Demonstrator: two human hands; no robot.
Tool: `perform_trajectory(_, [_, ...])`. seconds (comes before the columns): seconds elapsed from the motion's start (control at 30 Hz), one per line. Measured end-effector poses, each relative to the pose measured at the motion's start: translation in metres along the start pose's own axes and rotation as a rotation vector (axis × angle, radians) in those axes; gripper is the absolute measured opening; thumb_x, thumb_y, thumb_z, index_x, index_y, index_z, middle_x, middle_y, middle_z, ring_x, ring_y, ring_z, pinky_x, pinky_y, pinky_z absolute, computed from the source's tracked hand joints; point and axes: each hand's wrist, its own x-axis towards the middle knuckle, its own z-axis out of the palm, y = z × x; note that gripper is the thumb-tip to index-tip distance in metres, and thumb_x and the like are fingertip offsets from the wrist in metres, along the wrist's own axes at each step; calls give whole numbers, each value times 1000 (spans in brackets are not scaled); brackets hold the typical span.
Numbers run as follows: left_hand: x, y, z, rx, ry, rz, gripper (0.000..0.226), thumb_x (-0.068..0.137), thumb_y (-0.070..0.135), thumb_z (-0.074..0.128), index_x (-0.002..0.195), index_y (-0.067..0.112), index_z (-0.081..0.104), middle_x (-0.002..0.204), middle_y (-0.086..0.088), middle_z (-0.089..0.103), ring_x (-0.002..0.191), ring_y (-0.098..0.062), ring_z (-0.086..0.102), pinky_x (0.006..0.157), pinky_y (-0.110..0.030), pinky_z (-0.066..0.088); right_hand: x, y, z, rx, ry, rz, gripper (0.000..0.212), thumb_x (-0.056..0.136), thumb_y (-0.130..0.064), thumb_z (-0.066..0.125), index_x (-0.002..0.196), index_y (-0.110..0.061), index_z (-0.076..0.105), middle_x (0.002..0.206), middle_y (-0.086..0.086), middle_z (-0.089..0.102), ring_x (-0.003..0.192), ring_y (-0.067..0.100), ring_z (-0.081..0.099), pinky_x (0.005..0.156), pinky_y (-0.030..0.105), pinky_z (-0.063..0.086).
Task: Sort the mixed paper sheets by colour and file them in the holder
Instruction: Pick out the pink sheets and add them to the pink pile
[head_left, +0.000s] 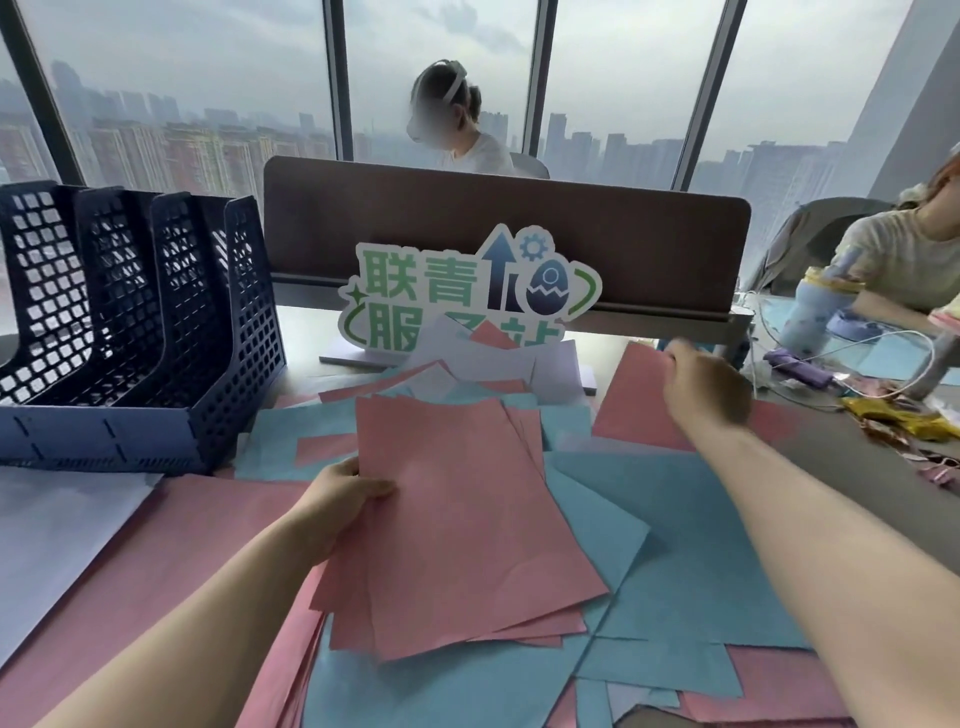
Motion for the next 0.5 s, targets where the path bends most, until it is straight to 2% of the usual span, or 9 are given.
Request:
perform_trajectory(0.07, [-1, 0, 0, -4, -1, 5, 23, 85, -6, 62, 104, 6, 67, 90, -21, 73, 63, -30, 65, 69, -43, 59, 12, -11, -25, 57, 170, -20, 18, 100, -19, 44, 105, -14, 60, 99, 16, 69, 85, 42, 64, 64, 37, 42])
perform_trajectory(0.27, [-7, 0, -1, -14, 2, 19, 25, 83, -9, 61, 104, 3, 67, 98, -29, 70, 76, -35, 64, 80, -57, 55, 45, -50, -97, 178, 460, -61, 21, 102, -22, 39, 105, -13, 58, 103, 11, 67, 86, 38, 63, 62, 31, 30])
perform_trajectory(0.4, [-9, 1, 0, -21, 8, 35, 26, 82, -10, 60, 100, 6, 68, 92, -24, 72, 74, -33, 65, 80, -54, 55, 54, -75, -128, 432, 527, 118, 20, 99, -19, 42, 101, -12, 61, 93, 10, 68, 80, 29, 60, 63, 28, 31])
perform_trajectory(0.5, [-9, 2, -1, -41, 3, 39, 25, 82, -11, 58, 99, 5, 68, 86, -22, 71, 72, -32, 64, 80, -55, 55, 37, -88, -119, 659, 385, 248, 19, 94, -11, 46, 97, -8, 65, 89, 3, 64, 83, 20, 60, 61, 24, 35])
